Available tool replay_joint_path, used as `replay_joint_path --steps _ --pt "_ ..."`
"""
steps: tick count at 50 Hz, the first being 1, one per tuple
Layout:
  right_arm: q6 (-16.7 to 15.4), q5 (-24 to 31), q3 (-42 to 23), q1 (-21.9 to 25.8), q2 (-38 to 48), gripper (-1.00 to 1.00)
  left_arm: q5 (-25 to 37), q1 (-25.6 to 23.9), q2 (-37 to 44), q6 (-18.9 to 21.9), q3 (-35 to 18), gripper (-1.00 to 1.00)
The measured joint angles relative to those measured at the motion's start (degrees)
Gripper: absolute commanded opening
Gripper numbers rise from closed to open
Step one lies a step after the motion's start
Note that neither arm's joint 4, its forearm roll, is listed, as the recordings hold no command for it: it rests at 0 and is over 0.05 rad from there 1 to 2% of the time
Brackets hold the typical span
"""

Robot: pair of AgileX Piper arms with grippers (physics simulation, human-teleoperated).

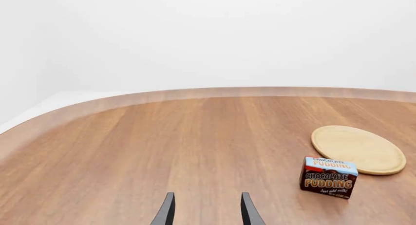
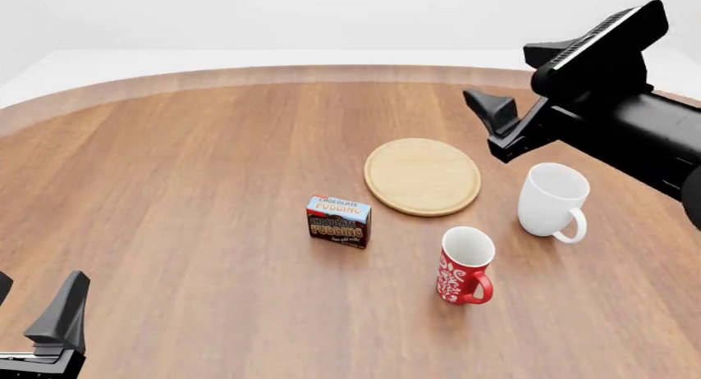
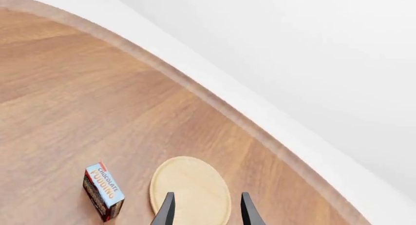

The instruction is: Put the chocolate pudding to the left of the plate.

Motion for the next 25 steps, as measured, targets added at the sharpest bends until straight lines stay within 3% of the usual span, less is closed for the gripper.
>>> replay_joint_path --steps 11,25 --pt "-5.44 4.18 -7.11 1.82 9.75 1.0 0.0 0.0 0.0 0.0 0.0 1.0" --pt "-9.88 9.18 -14.24 4.6 19.16 1.0 0.0 0.0 0.0 0.0 0.0 1.0"
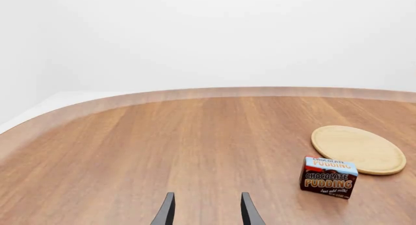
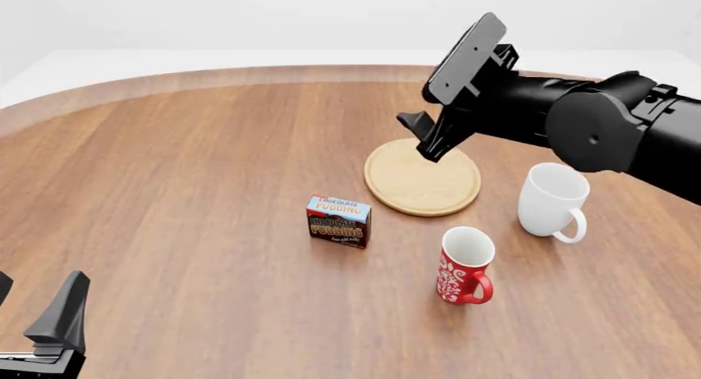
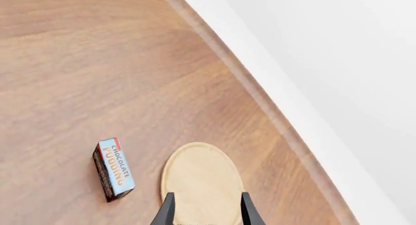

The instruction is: Put the chocolate pudding to the left of the plate.

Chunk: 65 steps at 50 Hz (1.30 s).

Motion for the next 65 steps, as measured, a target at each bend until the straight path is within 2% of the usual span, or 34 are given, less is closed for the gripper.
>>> replay_joint_path --steps 12,24,48,65 --pt "-3.79 1.96 -2.73 2.01 7.3 1.0 0.0 0.0 0.0 0.0 0.0 1.0" --pt "-5.03 2.29 -3.76 3.81 12.43 1.0 0.0 0.0 0.0 0.0 0.0 1.0" --pt "-3.53 -0.48 -1.01 8.87 18.13 1.0 0.0 0.0 0.0 0.0 0.0 1.0" --pt "-2.09 -3.31 0.77 10.08 20.9 1.0 0.0 0.0 0.0 0.0 0.0 1.0"
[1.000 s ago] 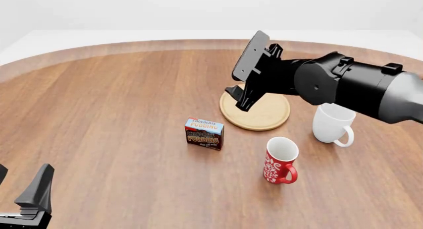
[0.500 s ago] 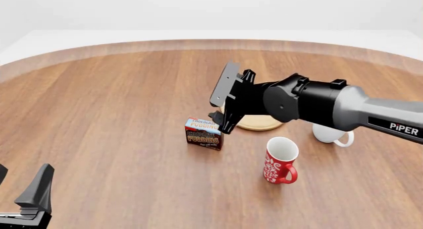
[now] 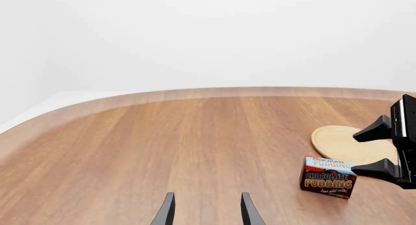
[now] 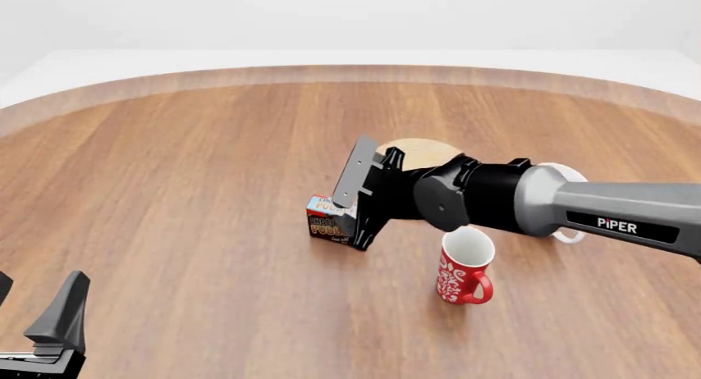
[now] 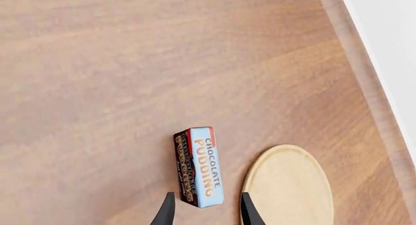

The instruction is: Put the chocolate pudding to the left of the plate.

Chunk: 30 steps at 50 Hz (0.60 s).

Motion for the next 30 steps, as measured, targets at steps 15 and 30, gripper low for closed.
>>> replay_joint_path --steps 15,30 --pt "1.04 -2.42 0.81 -0.66 2.9 1.0 0.0 0.0 0.0 0.0 0.0 1.0" --pt "1.12 -3.91 0.78 -2.05 5.53 1.0 0.0 0.0 0.0 0.0 0.0 1.0"
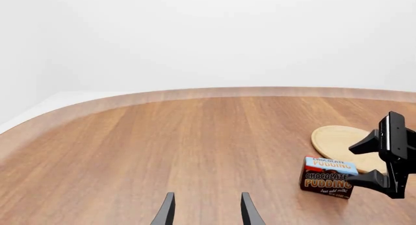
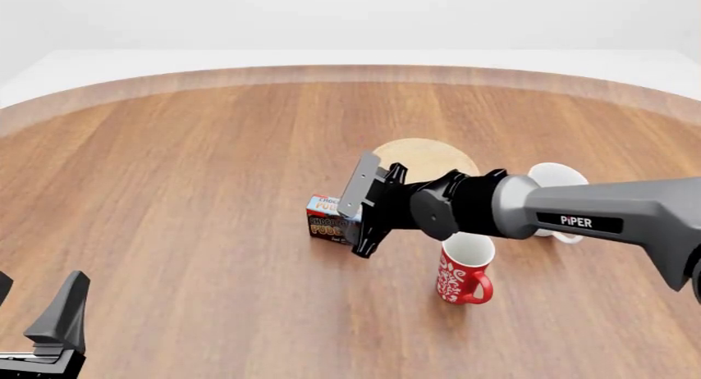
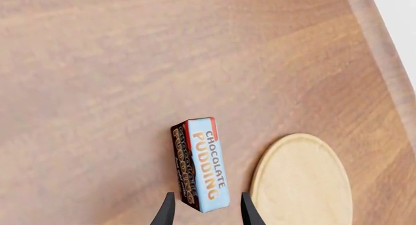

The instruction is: Put the chocolate pudding to the left of the plate.

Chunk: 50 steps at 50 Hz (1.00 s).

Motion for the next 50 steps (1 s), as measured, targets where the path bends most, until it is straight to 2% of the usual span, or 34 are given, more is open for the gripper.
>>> replay_joint_path --steps 48,49,50 --pt "0.3 -2.41 -1.17 -2.32 6.18 1.0 0.0 0.0 0.0 0.0 0.0 1.0" --pt "0.29 -2.48 -1.17 -2.38 6.24 -1.0 0.0 0.0 0.0 0.0 0.0 1.0" --pt "0.45 -2.69 -0.93 -2.37 5.97 -1.0 0.0 0.0 0.0 0.0 0.0 1.0"
